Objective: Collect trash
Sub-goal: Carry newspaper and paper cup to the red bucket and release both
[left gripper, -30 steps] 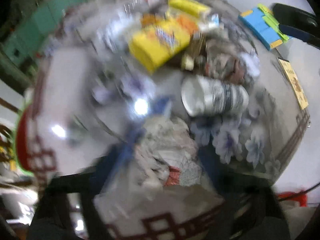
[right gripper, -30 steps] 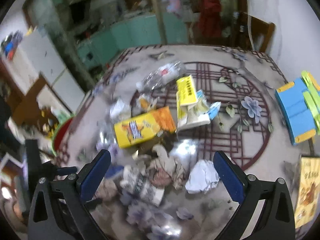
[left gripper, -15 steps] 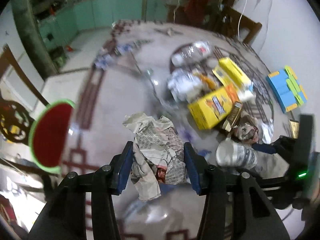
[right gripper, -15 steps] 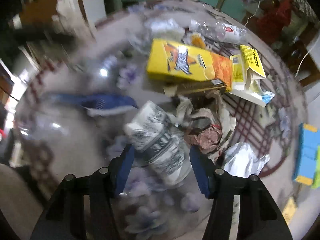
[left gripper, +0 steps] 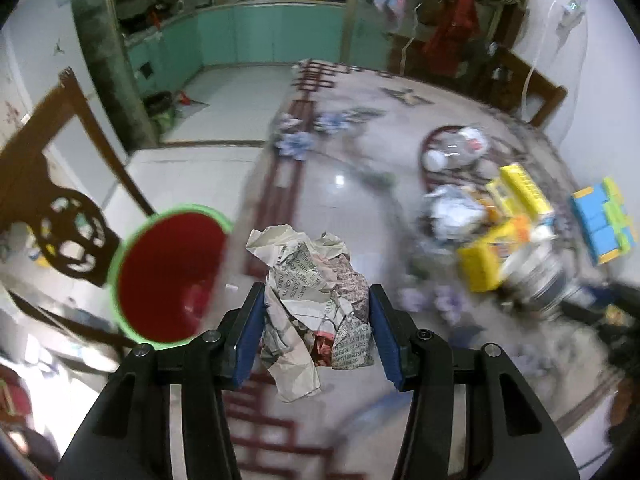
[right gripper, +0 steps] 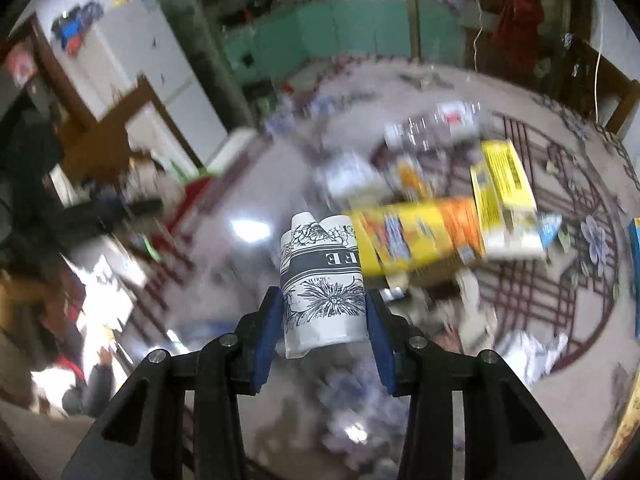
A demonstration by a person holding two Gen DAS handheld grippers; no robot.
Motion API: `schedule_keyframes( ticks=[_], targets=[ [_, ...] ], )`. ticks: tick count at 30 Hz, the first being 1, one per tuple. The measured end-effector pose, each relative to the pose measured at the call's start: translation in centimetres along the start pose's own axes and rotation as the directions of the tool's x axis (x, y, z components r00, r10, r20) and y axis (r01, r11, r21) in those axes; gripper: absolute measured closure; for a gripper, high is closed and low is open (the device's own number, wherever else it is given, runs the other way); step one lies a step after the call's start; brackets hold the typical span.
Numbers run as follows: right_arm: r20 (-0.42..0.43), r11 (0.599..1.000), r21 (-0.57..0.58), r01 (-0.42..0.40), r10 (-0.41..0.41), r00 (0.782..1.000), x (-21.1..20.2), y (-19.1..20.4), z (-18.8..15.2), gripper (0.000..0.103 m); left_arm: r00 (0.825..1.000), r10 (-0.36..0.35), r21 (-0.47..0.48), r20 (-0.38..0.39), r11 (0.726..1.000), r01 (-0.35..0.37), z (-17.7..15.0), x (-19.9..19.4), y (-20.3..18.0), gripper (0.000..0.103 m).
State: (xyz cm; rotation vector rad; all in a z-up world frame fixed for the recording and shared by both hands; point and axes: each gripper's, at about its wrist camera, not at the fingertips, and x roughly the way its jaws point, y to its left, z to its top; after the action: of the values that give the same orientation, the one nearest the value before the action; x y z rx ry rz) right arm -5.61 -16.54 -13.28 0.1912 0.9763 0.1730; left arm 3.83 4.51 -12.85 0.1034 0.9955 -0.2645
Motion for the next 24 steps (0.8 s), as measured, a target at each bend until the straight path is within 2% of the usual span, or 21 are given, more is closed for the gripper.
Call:
schedule_keyframes(
  ticks=[5,10,17,24],
  targets=[
    [0.059,1.000,0.024,0.000,-0.002,0.998,1.0,4.6,4.1,0.063,0.999,0.015,0.034,0.036,0.999,-0.016,1.5,-0.2,3.7,0.054],
    [0.065,1.000,0.024,-0.007,0.006,0.998,3.7,9.8,7.7,0.063,0.993,0.056,0.054,0.100,0.997,-0.062,3.5,-0.8,7.8,0.054],
    [0.038,1.000,0.016,-0.017,0.017,0.999,8.2,15.5,10.2,0.063,0.988,0.087,0.037,0.126,0.995,-0.092,5.2,-0.7,13.7,0.054],
    [0.010,0.999,0.000,-0.040,0.040,0.999,12.2,19.4,11.9,0.063,0.989,0.106,-0.002,0.107,0.994,-0.106,5.5,0.5,18.5,0.053]
  ],
)
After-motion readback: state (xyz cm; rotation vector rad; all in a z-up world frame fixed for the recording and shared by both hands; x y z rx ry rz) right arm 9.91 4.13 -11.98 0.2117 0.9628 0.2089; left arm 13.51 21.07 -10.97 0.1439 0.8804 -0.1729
